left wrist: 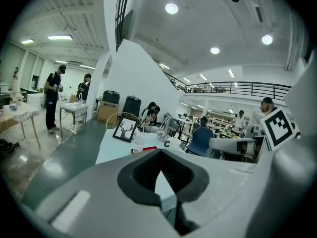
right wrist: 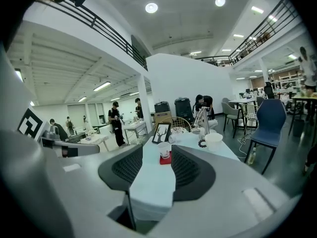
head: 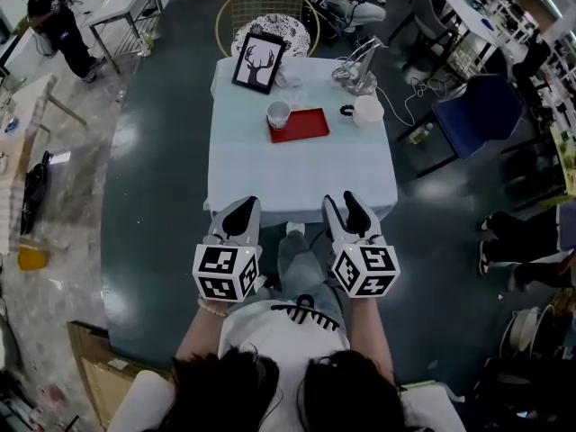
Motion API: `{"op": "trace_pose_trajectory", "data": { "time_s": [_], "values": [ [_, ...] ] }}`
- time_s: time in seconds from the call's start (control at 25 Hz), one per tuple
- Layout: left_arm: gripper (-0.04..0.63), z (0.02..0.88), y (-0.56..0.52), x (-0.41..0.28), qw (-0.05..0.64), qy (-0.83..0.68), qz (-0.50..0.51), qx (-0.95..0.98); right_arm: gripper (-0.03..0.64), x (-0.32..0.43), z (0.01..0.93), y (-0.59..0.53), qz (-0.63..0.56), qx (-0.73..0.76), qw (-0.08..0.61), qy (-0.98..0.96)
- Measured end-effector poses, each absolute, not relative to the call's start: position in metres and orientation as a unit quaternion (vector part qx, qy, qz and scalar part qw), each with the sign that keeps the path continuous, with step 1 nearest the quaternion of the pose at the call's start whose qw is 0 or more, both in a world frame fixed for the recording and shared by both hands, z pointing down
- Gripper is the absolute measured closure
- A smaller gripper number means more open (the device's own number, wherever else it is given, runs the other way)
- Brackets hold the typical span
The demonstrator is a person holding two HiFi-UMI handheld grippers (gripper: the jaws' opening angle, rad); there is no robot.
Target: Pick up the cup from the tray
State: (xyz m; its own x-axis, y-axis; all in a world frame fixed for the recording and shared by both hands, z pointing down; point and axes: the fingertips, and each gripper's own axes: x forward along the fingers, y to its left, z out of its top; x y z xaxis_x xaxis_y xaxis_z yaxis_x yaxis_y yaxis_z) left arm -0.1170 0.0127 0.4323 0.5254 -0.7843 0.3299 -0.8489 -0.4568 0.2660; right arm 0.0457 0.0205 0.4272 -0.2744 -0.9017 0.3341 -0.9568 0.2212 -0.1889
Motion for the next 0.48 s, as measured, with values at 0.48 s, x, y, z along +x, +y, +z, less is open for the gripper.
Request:
{"op": "trace_pose_trajectory", "data": {
  "time_s": [0.48],
  "values": [
    [0.595, 0.453, -0.053, -0.110, 0.223, -0.494, 0.100, 0.835, 0.373, 0.042, 0.450, -0.065, 0.187, 0.574, 0.098, -0.791]
  ]
}}
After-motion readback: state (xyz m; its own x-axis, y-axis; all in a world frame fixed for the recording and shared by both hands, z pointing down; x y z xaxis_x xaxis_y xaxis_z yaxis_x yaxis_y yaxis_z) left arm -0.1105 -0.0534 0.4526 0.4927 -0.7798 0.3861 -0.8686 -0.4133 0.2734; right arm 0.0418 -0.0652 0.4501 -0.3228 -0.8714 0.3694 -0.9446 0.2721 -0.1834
